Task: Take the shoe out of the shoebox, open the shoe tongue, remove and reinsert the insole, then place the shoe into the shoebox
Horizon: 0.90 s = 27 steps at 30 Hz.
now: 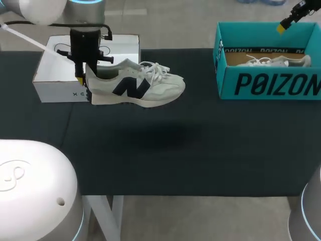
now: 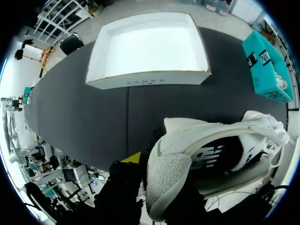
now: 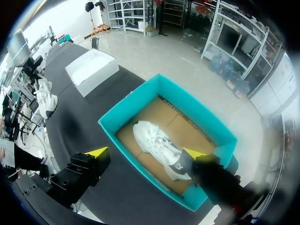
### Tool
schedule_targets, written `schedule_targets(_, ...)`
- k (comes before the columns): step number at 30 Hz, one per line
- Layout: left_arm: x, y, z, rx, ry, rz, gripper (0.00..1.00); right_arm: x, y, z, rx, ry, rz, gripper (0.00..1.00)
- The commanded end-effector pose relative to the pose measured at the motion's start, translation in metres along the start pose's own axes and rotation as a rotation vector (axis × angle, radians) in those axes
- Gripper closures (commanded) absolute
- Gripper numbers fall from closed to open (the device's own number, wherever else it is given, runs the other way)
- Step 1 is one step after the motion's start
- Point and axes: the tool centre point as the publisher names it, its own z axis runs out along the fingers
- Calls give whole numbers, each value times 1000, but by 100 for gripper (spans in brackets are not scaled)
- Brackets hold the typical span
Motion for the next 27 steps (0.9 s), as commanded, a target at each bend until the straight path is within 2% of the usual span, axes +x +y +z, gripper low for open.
schedule_targets(1,18,12,9,43,-23,11,100,0,0,0,1,0,0,0)
schedule_targets(9,54,26,34,70,-19,32,100,0,0,0,1,0,0,0)
schedule_targets(16,85,38,69,76,-52,16,100,0,0,0,1,0,0,0)
schedule_targets(19,101,40,84,49,-46,28,100,0,0,0,1,0,0,0)
schedule_targets(24,120,41,97,86,-56,17,100,0,0,0,1,0,0,0)
schedule_targets(27,133,37,107,69,-36,23,100,0,0,0,1,0,0,0)
